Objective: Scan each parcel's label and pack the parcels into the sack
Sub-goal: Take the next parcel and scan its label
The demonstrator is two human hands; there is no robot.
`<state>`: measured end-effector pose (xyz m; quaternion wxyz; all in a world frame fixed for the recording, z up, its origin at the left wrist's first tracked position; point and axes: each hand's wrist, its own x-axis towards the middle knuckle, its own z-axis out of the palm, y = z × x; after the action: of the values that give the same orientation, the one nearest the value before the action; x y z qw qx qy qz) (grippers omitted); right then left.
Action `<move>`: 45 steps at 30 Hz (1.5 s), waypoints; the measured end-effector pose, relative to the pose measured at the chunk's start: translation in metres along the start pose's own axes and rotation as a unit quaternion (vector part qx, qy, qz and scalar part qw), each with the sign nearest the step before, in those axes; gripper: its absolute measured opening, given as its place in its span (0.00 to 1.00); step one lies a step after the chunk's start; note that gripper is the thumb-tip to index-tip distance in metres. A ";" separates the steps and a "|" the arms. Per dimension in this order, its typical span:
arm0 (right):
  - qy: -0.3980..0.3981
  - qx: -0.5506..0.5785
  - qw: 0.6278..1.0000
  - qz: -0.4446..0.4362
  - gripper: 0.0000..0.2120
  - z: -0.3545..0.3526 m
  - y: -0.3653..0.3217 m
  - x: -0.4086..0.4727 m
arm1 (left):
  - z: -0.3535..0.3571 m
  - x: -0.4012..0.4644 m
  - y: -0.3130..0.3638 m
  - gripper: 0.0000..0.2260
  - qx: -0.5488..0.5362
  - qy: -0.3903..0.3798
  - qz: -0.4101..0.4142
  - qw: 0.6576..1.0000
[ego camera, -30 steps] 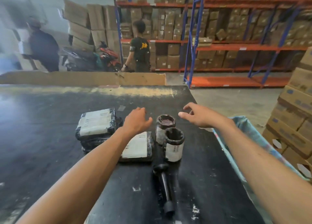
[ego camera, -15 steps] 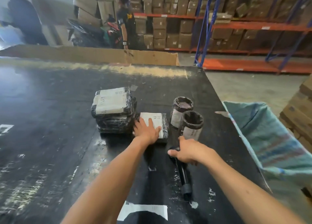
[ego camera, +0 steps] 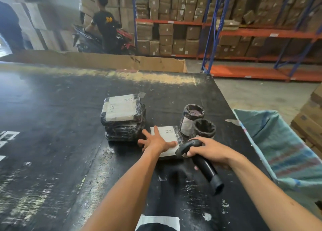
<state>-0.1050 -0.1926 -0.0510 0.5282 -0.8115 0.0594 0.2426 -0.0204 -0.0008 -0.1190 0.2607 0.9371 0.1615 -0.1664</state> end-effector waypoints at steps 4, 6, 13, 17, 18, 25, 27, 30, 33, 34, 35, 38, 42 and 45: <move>0.078 0.106 0.990 -0.043 0.17 -0.013 -0.015 0.001 | 0.000 0.002 -0.005 0.57 -0.020 -0.035 -0.007 0.999; 0.108 0.144 0.982 -0.064 0.15 -0.016 -0.016 0.003 | 0.002 0.002 -0.012 0.59 -0.083 -0.049 -0.010 0.995; 0.097 0.185 0.975 -0.069 0.14 -0.014 -0.016 0.008 | 0.006 -0.001 -0.037 0.37 -0.381 0.008 0.039 0.924; 0.097 0.203 0.972 -0.065 0.15 -0.004 -0.020 0.010 | 0.007 -0.009 -0.044 0.34 -0.415 0.026 0.123 0.901; 0.098 0.220 0.969 -0.063 0.15 -0.002 -0.021 0.010 | 0.006 -0.011 -0.045 0.34 -0.416 0.038 0.140 0.898; 0.212 0.234 0.940 -0.126 0.16 0.009 -0.031 0.017 | -0.006 -0.022 -0.050 0.34 -0.399 0.104 0.204 0.888; 0.240 0.200 0.939 -0.143 0.19 0.012 -0.035 0.018 | -0.008 -0.024 -0.049 0.34 -0.401 0.120 0.212 0.883; 0.255 0.137 0.945 -0.152 0.21 0.018 -0.039 0.018 | -0.011 -0.030 -0.047 0.34 -0.401 0.134 0.226 0.878; 0.265 0.078 0.947 -0.162 0.21 0.022 -0.038 0.017 | -0.014 -0.035 -0.044 0.34 -0.396 0.149 0.244 0.873; 0.269 0.067 0.946 -0.167 0.21 0.023 -0.038 0.016 | -0.016 -0.036 -0.043 0.34 -0.396 0.152 0.248 0.871; 0.271 0.062 0.945 -0.172 0.21 0.024 -0.037 0.016 | -0.017 -0.038 -0.041 0.34 -0.395 0.153 0.251 0.870; 0.271 0.059 0.942 -0.186 0.20 0.024 -0.038 0.014 | -0.019 -0.039 -0.039 0.34 -0.390 0.148 0.260 0.871; 0.267 0.054 0.942 -0.193 0.19 0.022 -0.040 0.011 | -0.019 -0.039 -0.037 0.34 -0.386 0.138 0.269 0.871; 0.268 0.050 0.943 -0.193 0.20 0.021 -0.041 0.008 | -0.019 -0.039 -0.035 0.34 -0.389 0.137 0.271 0.870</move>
<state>-0.0906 -0.1552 -0.0273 0.5696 -0.8148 0.0536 -0.0936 -0.0645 0.0297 -0.1038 0.6143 0.7801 -0.0134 0.1175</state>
